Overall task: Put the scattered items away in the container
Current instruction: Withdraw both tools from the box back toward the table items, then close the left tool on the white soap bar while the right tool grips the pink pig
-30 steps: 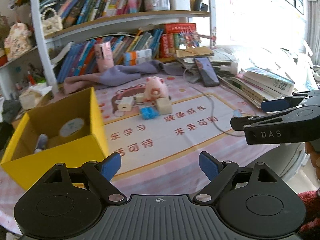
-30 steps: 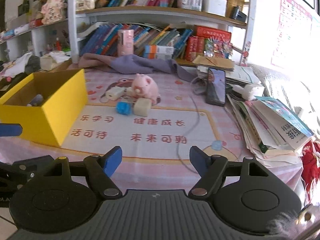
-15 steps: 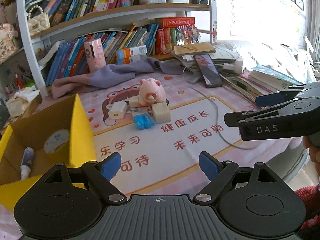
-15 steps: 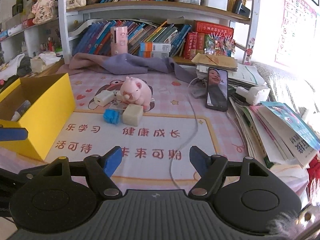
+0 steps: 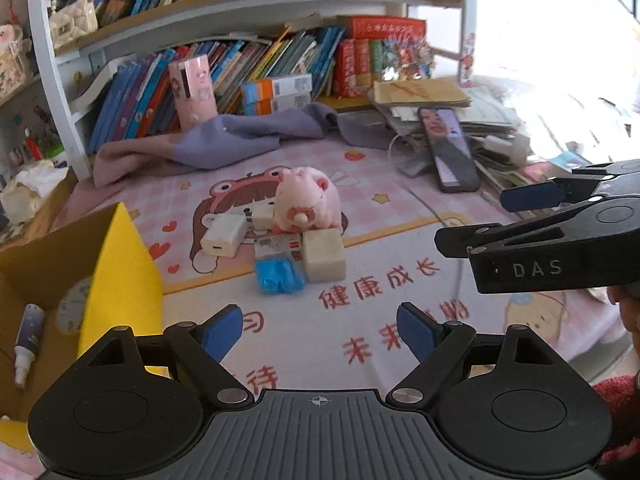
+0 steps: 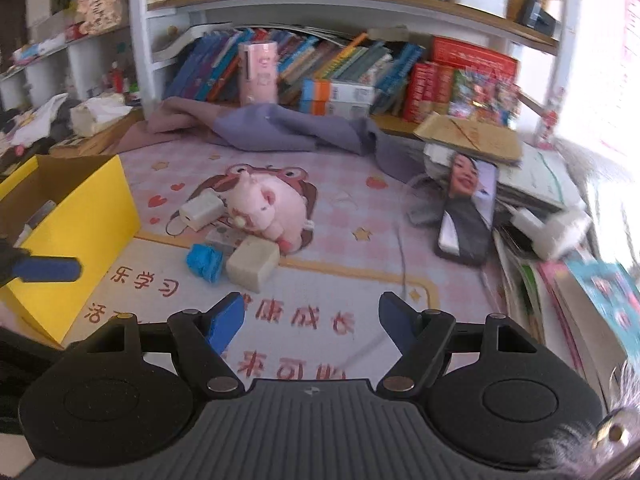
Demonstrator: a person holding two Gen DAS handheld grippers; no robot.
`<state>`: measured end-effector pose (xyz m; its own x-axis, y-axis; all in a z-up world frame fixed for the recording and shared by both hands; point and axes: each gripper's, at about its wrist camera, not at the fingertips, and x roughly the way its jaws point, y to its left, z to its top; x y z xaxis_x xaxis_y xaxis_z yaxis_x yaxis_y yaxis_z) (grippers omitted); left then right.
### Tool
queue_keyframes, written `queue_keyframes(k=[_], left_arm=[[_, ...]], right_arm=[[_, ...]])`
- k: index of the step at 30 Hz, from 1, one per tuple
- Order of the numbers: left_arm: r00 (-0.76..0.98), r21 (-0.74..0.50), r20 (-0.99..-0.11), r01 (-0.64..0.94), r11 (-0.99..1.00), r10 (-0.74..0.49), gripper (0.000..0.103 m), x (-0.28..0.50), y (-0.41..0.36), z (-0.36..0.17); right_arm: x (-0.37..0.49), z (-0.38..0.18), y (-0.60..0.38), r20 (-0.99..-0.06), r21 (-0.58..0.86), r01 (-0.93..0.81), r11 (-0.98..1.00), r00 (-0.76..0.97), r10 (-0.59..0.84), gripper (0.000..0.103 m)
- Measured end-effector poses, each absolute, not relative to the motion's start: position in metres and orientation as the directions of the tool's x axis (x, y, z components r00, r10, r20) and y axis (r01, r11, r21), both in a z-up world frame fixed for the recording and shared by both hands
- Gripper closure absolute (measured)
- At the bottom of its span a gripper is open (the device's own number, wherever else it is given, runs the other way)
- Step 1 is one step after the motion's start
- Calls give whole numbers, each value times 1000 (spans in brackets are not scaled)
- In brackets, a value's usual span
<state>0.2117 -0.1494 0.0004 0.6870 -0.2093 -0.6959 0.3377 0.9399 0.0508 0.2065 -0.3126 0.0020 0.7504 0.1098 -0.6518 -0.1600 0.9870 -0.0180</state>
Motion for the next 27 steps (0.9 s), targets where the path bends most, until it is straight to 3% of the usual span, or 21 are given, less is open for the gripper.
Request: queue_keyframes(k=[9,17,27], left_arm=[[666,79,-730,309,948,-156,25,254,-184,-11],[643,62,-756,258,964,-123,41,293,-195,-29],[614,30,-782,203,979,-103,44,322,-194,-46]], right_arm=[[269,-3,-342,-660,35,-242,970,723,205,29],[328,-13,-336,-692,84,-352,932,652,309,26],[389,-30,-288,-730,39,-560,827,549,407,12]])
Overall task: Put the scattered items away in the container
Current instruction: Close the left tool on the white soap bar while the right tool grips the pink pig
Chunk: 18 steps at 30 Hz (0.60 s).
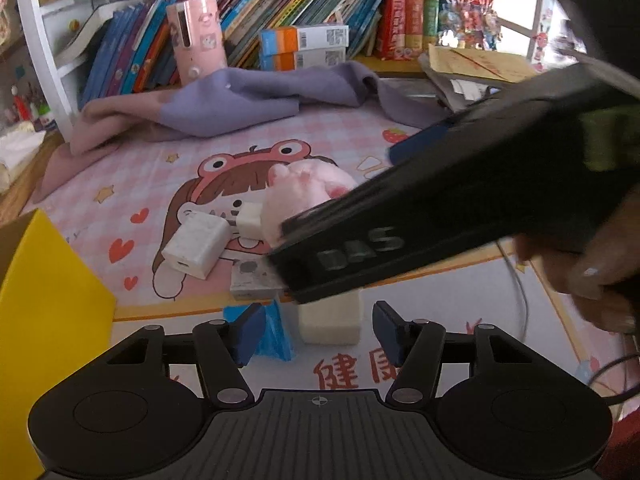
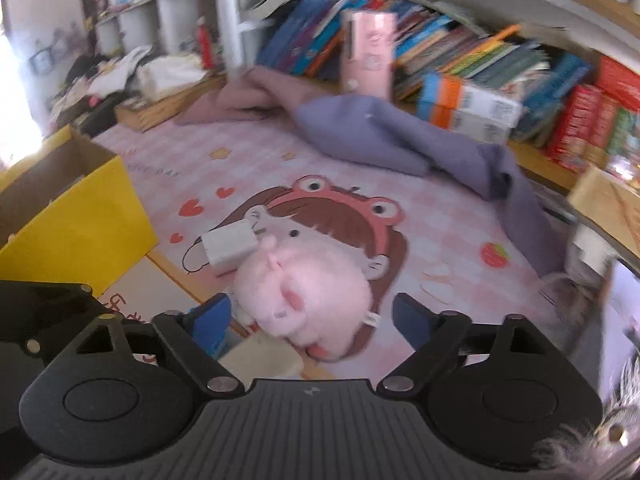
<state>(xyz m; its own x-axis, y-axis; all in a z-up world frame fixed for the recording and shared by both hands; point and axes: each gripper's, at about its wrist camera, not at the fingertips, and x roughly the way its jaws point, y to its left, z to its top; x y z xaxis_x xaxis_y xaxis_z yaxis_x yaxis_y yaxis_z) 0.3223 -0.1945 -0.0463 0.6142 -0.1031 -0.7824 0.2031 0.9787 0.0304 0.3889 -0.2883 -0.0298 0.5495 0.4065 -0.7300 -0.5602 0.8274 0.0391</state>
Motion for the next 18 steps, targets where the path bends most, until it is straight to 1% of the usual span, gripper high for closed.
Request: queue_keyframes(k=[4,5,6,8,9,14,18], left_arm=[[598,19,-795,193,981,-102,45,330,-197,-53],[593,17,-798,190,982,-101,48,332,-197,-55],[588,12,-802,187,982,-102,49,335,-198,-57],[578,7,-809,185,983,-103,52,340,-199,-61],[577,7,-810,184,983,-102,53,342,-200,-63],[562,10,-821,195,981,-103,54,353,-206,-69],[536,16,-839,201,979,-97,54,358,-211,-76]], right_arm=[[409,-42,-273,-749,15,-600,800,524,407,12],[412,-44,-271,-748,5,-603,798,528,403,12],[415,-46,-271,-745,1,-607,795,530,406,14],[421,-45,-277,-740,24,-605,796,524,421,25],[424,-44,-282,-739,52,-595,802,517,432,37],[433,-41,-312,-731,93,-506,858,550,404,39],[439,-44,-323,-717,131,-485,865,556,421,36]])
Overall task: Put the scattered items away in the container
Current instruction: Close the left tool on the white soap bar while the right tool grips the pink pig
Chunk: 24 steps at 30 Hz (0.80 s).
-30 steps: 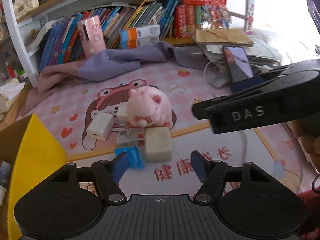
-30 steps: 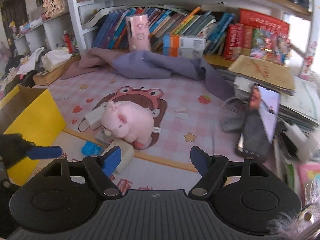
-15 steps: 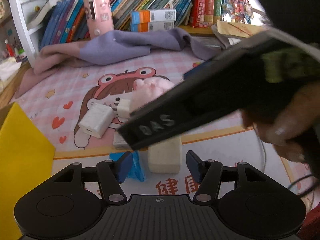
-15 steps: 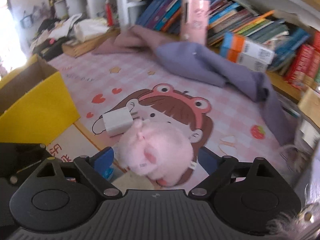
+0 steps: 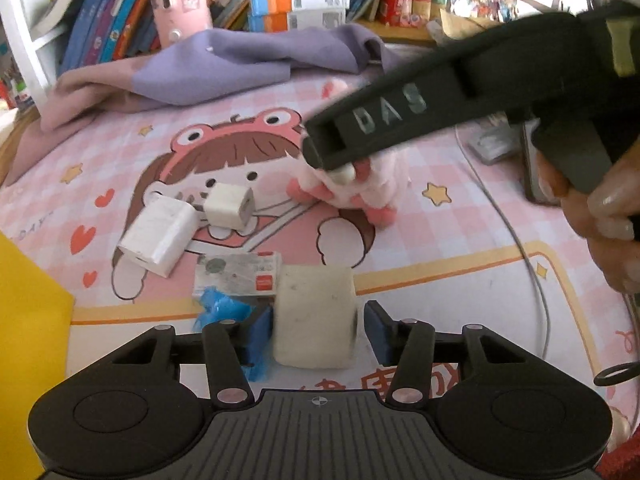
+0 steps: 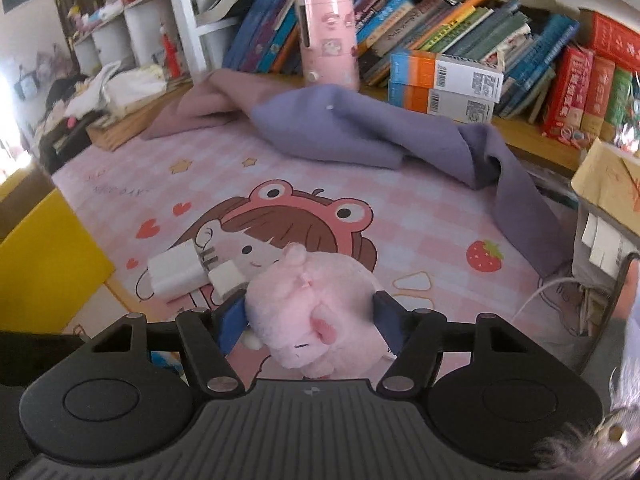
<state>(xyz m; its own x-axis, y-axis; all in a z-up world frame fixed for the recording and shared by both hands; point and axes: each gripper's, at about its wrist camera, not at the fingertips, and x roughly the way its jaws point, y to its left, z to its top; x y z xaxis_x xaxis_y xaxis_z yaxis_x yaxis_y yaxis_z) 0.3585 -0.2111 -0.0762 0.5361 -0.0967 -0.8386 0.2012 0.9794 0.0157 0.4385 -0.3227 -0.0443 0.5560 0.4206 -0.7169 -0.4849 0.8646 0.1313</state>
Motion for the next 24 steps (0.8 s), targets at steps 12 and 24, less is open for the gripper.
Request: queue_keyframes(k=[12,24], left_arm=[[532,15,-841,203,979,-98,70,356,-211,-76],[576,-42,-793,269,962,-195,72,316,-210,-35]], right_arm=[[441,-55,-314,-725,61,-500,864,573,383,41],[400,-28,-343,-707,102,-423,900,605,365,45]])
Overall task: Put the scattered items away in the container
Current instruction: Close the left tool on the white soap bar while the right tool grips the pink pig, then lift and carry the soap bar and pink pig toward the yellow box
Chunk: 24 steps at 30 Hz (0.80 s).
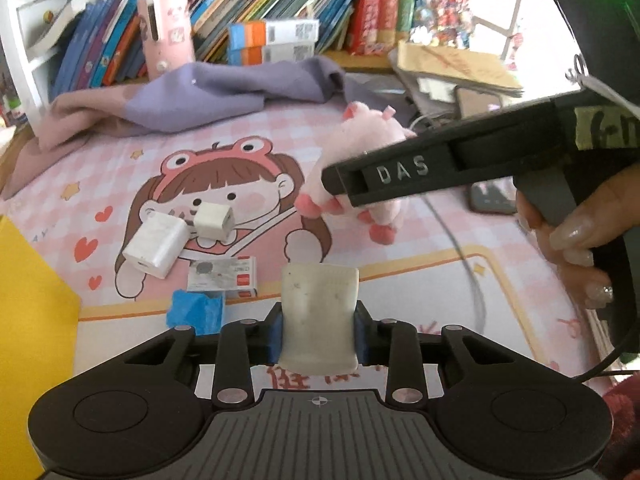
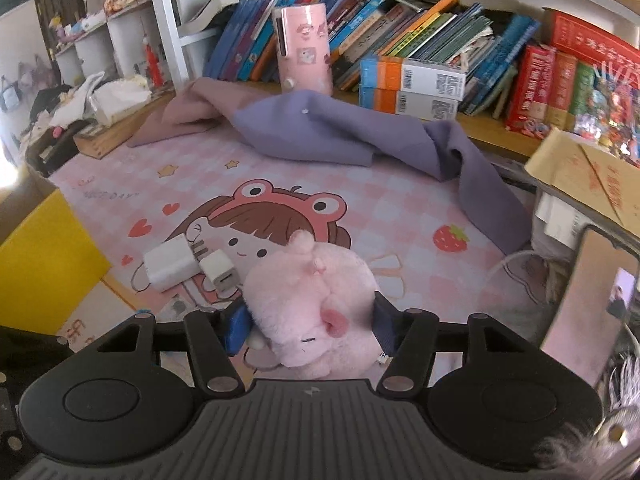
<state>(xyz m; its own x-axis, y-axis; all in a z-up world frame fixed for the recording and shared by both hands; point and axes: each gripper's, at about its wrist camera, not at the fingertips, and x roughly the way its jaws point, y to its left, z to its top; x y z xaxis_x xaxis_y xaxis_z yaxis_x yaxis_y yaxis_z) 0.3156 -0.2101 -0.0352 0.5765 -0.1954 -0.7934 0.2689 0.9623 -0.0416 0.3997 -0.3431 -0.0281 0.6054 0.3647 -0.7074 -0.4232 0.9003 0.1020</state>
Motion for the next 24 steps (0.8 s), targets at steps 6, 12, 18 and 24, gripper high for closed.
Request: queue_keyframes(k=[6,12,18,24], left_arm=[[601,-34,-771,288,957,-208,72,289,-200,-17],[637,-60,-736,275,960,-228,72,260,-182,-2],[663,-76,-703,288,955,-256,72,233,-161,12],[690,-97,-668,290,952,-278,73,205,-140,20]], right_arm=[[363,-14,-348,-696,119,-416,901,612,375,45],[323,4,-347,-673,101,-411,906,643,366,45],[279,18,-339,-654,94,-396,913,668,357,45],[241,27,-327,-643,82,-362,929,693,327,45]])
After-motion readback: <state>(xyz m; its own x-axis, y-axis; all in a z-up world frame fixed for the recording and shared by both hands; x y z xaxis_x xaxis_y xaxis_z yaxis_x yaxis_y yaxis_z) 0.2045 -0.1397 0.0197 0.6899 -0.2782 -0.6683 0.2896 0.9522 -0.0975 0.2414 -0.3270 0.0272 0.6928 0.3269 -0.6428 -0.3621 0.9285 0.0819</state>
